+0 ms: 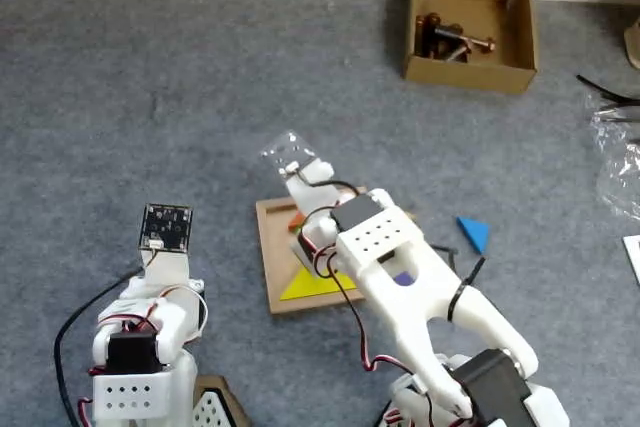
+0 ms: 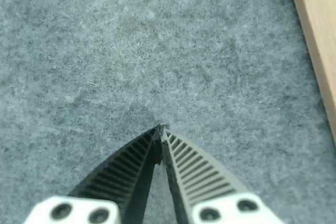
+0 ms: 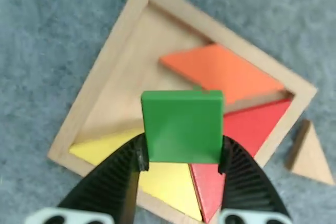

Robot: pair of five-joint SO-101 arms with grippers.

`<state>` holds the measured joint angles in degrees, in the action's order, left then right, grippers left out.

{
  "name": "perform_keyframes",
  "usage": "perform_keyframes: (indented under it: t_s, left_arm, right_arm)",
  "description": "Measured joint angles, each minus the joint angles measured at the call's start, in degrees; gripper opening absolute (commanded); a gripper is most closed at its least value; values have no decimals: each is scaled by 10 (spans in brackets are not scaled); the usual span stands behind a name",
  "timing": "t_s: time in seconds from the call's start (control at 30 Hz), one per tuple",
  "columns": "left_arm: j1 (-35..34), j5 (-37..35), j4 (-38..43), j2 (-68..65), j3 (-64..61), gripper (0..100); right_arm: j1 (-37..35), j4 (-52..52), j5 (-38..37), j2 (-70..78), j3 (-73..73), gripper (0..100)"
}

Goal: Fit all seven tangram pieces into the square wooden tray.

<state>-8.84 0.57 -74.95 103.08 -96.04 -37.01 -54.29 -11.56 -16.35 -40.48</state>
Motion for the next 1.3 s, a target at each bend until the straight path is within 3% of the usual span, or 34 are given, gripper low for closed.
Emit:
perform_keyframes:
  t_s: [0.4, 0.57, 1.3]
  left_arm:
    - [0, 0, 0, 0, 0, 6]
    - [0, 0, 0, 0, 0, 6]
    - [0, 0, 0, 0, 0, 6]
  right_arm:
    - [-55, 7, 0, 53, 55, 149]
    - [-55, 7, 0, 108, 63, 149]
    - [-59, 47, -26, 109, 55, 149]
